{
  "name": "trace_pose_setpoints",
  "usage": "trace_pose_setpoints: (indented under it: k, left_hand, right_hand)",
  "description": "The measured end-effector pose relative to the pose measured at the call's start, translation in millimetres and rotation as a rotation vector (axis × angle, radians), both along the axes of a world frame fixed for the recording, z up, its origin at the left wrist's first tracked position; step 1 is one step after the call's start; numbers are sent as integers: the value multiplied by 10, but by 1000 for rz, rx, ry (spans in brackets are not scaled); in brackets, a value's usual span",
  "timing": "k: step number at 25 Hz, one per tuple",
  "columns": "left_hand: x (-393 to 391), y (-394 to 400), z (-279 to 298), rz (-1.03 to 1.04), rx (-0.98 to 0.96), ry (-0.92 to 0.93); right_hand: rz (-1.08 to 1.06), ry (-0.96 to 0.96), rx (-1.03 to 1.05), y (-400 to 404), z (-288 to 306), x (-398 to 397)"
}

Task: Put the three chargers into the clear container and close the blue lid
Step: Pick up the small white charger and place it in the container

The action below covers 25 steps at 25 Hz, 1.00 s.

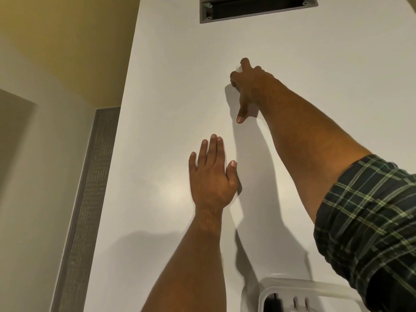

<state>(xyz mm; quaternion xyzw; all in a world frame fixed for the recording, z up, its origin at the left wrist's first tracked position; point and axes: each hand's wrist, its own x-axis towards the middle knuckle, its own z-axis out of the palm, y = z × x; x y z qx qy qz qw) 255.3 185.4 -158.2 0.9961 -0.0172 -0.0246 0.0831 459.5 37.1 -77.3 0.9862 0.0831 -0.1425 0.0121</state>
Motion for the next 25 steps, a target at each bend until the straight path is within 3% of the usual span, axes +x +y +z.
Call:
trace_pose_setpoints:
  k: [6, 9, 12, 15, 25]
  left_hand:
    - [-14, -6, -28, 8, -9, -42]
    - [-22, 0, -39, 1, 5, -40]
    - [-15, 8, -37, 4, 13, -44]
    - [-45, -12, -10, 6, 14, -48]
    - [-564, 138, 224, -99, -56, 179]
  right_hand:
    - [-152, -43, 98, -137, -158, -142]
    - [-232, -123, 249, -200, -245, -352]
    - [-179, -253, 200, -211, -296, -605]
    - [-211, -250, 240, -233, -225, -846]
    - [-347, -237, 457, -426, -22, -1635]
